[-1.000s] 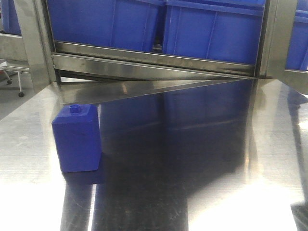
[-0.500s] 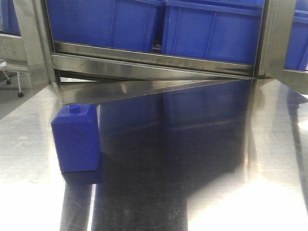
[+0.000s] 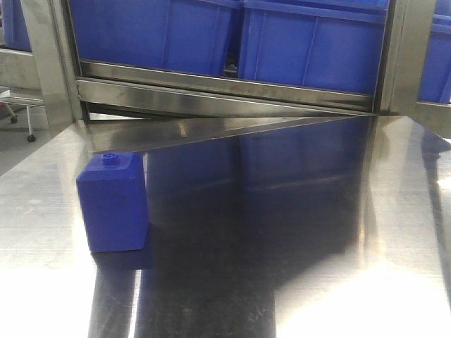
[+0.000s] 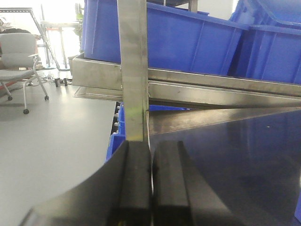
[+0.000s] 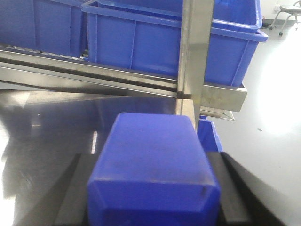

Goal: Pick and sort blue part to right shelf

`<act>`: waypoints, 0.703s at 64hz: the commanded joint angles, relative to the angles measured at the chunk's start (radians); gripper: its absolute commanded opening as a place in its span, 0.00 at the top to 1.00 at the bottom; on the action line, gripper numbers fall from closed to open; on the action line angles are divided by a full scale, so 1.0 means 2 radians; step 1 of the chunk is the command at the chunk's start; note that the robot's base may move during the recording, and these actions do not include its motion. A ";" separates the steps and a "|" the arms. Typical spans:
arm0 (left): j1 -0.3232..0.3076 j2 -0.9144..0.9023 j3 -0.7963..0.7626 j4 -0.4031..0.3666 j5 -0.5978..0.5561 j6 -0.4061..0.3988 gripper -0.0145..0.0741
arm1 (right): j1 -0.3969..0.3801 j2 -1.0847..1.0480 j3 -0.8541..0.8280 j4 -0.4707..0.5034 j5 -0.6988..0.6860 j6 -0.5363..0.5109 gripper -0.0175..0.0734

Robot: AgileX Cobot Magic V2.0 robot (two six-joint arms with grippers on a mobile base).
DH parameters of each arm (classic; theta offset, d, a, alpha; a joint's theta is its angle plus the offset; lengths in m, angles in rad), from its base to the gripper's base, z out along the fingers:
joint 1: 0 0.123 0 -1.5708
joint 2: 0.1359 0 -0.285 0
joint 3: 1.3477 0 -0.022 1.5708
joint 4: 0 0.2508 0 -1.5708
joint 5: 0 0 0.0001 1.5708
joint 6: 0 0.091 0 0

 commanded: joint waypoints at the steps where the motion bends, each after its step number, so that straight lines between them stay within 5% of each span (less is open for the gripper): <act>1: 0.000 -0.012 0.012 -0.001 -0.041 -0.002 0.70 | -0.004 0.003 -0.015 -0.006 -0.044 -0.004 0.35; 45: 0.000 -0.012 0.012 -0.001 -0.041 -0.002 0.70 | -0.004 0.003 -0.015 -0.006 -0.043 -0.004 0.35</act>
